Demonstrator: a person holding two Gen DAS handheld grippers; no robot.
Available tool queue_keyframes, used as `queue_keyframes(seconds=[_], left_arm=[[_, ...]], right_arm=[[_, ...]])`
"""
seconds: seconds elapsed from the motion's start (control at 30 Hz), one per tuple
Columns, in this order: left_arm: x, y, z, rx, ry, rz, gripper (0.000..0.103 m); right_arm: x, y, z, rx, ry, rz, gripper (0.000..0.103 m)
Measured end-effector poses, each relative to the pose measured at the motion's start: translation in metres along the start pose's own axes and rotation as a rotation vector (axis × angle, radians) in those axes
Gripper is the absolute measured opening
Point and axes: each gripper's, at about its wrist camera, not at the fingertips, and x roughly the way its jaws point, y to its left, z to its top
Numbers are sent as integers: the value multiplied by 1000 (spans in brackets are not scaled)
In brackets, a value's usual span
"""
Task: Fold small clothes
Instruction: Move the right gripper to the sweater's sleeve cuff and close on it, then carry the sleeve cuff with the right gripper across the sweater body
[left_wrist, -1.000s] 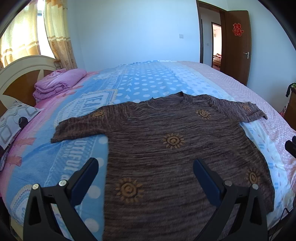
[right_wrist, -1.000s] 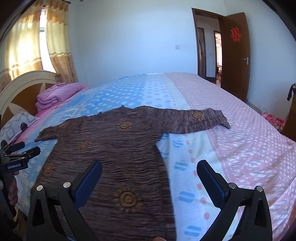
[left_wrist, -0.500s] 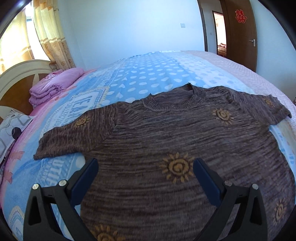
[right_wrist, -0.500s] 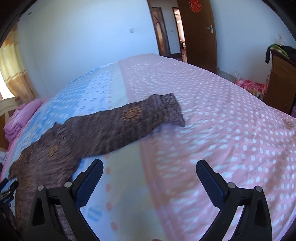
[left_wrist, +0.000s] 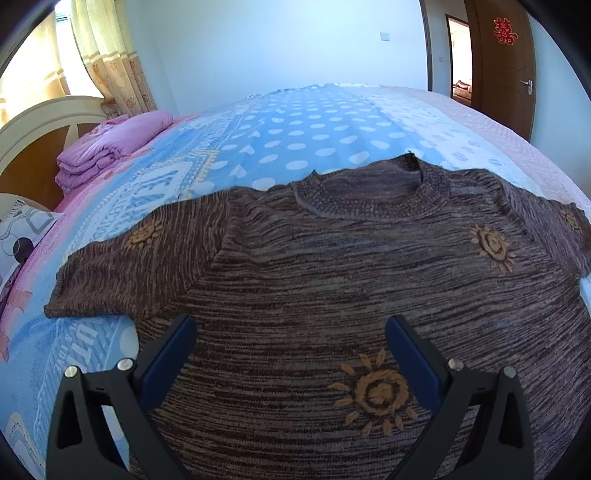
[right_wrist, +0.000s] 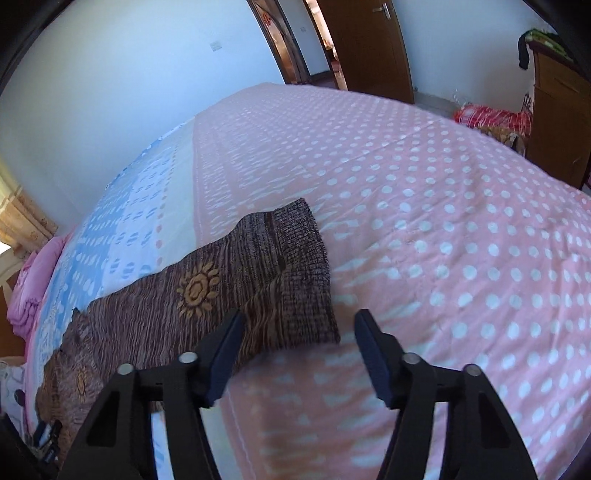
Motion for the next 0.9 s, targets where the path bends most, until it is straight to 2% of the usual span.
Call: queue_keyframes(seconds=[0.03, 0.13, 0.2, 0.23, 0.37, 0.5, 0.7, 0.9], left_arm=[[1, 0, 0, -2, 3, -3, 103], [2, -1, 0, -5, 4, -12, 103], [1, -2, 1, -6, 2, -20, 103], [0, -1, 1, -10, 0, -24, 103], [-4, 3, 3, -27, -8, -43, 103], [-7, 7, 2, -40, -11, -59, 103], [-9, 11, 3, -54, -11, -77, 103], [-9, 19, 2, -73, -5, -84, 103]], right_arm=[[6, 0, 2, 9, 19, 2, 45], [14, 8, 2, -37, 26, -29, 34], [15, 12, 3, -62, 15, -36, 20], [14, 15, 2, -70, 11, -35, 18], [1, 33, 5, -135, -38, -46, 16], [-25, 67, 14, -223, -112, -22, 16], [-59, 137, 15, -376, -202, 43, 16], [-72, 219, -11, -566, -238, 112, 16]])
